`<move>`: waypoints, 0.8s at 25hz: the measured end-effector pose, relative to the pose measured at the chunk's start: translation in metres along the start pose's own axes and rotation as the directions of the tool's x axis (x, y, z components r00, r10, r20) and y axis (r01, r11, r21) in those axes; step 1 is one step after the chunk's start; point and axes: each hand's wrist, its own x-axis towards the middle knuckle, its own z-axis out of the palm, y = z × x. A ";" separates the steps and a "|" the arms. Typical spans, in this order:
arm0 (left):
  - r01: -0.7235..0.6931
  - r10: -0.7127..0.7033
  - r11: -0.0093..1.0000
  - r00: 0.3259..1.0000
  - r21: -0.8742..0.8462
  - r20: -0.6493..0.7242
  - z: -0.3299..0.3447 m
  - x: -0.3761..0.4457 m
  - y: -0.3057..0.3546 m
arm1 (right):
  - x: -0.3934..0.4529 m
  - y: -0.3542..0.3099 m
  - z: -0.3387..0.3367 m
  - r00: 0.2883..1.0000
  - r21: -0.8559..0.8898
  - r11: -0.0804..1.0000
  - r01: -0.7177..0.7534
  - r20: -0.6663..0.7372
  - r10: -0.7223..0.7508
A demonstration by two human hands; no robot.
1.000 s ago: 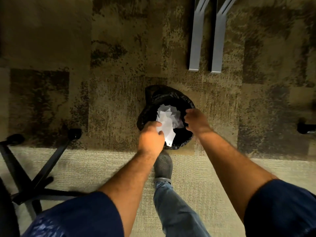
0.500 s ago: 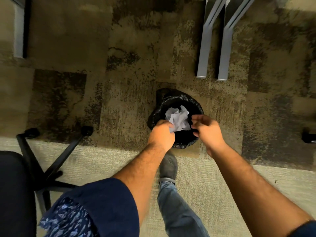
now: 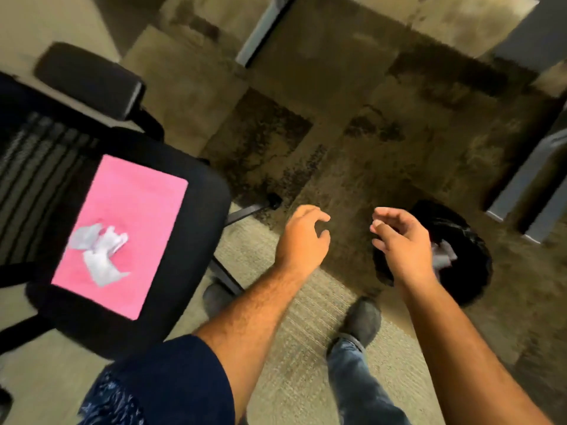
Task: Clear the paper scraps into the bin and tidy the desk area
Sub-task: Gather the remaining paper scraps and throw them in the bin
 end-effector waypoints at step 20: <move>0.491 -0.512 0.839 0.561 -0.237 -0.650 -0.287 -0.121 -0.299 | -0.151 -0.027 0.436 0.608 -0.352 0.674 0.649 0.773 -0.182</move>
